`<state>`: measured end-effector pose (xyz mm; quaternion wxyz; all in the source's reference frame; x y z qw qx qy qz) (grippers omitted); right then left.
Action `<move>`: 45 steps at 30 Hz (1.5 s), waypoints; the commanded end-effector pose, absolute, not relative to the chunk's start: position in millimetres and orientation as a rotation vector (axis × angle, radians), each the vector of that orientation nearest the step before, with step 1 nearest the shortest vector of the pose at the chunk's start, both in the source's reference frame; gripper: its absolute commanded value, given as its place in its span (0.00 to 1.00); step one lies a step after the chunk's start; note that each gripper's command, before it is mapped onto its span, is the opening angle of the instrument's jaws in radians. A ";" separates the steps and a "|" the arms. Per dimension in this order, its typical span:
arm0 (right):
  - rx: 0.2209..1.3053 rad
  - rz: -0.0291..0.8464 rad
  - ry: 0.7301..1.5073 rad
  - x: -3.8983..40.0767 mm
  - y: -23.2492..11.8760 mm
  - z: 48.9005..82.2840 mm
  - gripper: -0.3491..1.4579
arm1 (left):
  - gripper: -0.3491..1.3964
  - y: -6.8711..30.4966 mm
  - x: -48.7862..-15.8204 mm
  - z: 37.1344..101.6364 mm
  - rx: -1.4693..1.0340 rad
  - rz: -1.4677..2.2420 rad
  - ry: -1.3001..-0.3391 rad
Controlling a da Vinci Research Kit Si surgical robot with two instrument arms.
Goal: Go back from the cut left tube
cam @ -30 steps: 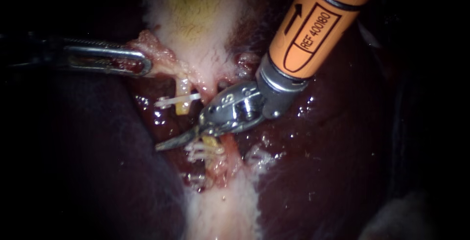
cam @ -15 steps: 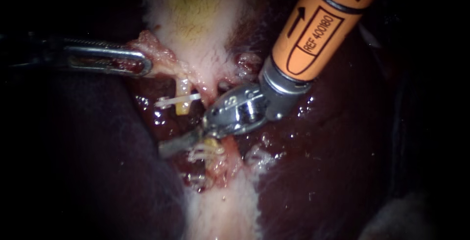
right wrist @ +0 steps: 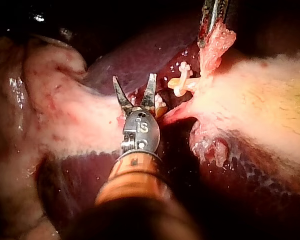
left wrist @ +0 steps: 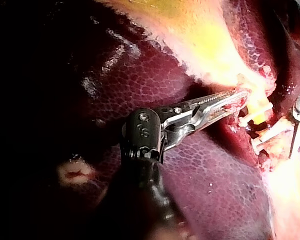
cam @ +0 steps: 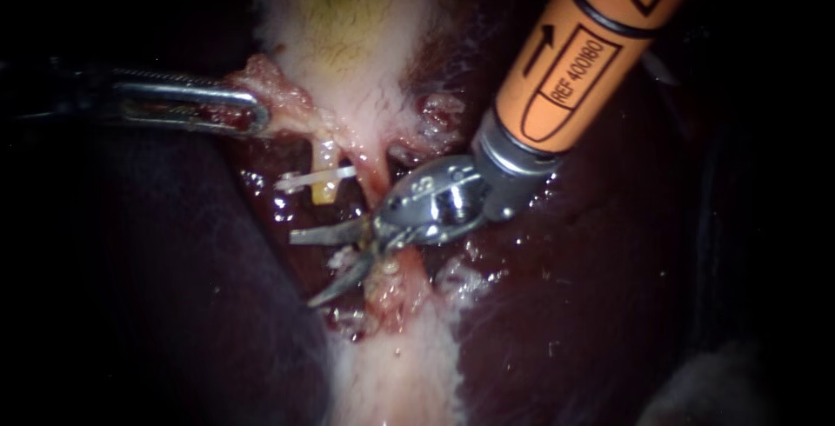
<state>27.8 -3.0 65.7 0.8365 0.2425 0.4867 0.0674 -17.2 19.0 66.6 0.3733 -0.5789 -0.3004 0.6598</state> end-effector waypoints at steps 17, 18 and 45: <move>0.313 0.294 0.971 13.5 -0.6 60.6 0.99 | 0.00 19.2 -17.1 66.8 -1.483 1.690 -0.770; 0.313 0.301 0.968 12.6 -0.6 60.6 0.99 | 0.00 19.1 -17.2 66.8 -1.483 1.690 -0.770; 0.308 0.302 0.965 10.5 -0.3 61.0 0.99 | 0.00 19.3 -23.2 73.8 -1.475 1.706 -0.770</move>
